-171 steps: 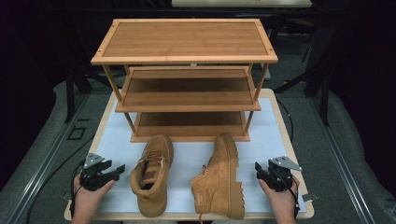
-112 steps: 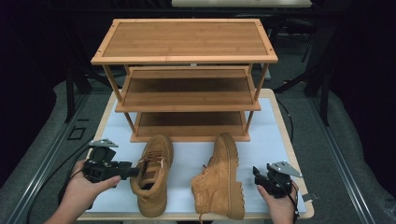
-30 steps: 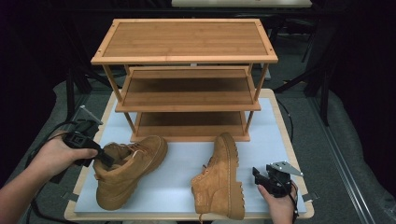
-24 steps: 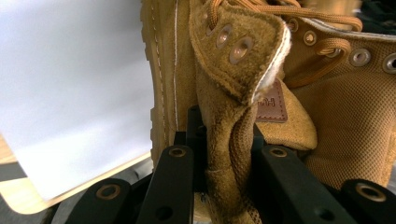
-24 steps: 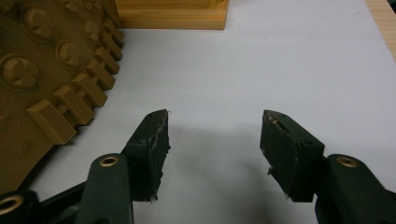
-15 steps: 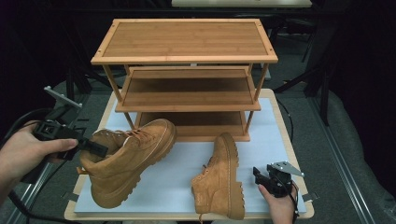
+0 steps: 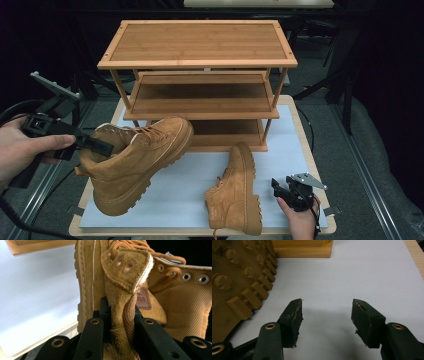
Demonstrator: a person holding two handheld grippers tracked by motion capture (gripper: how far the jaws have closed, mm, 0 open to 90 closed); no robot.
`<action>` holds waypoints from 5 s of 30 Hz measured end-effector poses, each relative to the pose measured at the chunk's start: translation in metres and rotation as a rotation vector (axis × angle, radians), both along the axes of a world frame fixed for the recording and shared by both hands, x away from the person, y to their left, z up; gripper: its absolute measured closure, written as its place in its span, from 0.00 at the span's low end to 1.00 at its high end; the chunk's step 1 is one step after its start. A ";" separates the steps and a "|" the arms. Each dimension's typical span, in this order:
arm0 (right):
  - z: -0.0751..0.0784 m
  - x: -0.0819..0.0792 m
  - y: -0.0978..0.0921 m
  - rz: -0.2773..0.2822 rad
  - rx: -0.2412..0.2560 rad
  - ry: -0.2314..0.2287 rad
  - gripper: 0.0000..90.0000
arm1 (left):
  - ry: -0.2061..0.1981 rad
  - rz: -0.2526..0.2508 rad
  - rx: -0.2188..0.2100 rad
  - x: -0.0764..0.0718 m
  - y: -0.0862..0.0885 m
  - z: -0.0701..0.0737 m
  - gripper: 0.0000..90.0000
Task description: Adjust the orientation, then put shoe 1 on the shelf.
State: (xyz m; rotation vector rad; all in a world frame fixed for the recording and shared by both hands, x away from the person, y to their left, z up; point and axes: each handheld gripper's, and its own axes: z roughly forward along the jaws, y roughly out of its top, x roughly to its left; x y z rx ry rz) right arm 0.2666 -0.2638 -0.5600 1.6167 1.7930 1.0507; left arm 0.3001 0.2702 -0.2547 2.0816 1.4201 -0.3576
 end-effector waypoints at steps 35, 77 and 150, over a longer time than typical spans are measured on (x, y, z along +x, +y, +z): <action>-0.004 0.003 -0.004 -0.007 0.019 0.003 0.46 | -0.238 0.415 -0.283 0.100 -0.039 -0.035 0.88; -0.004 0.003 -0.003 0.005 0.022 0.015 0.46 | -0.367 0.544 -0.443 0.111 -0.068 -0.053 0.55; 0.070 -0.014 -0.053 0.177 0.179 0.100 0.86 | -0.653 0.214 -0.079 0.008 0.006 -0.275 0.50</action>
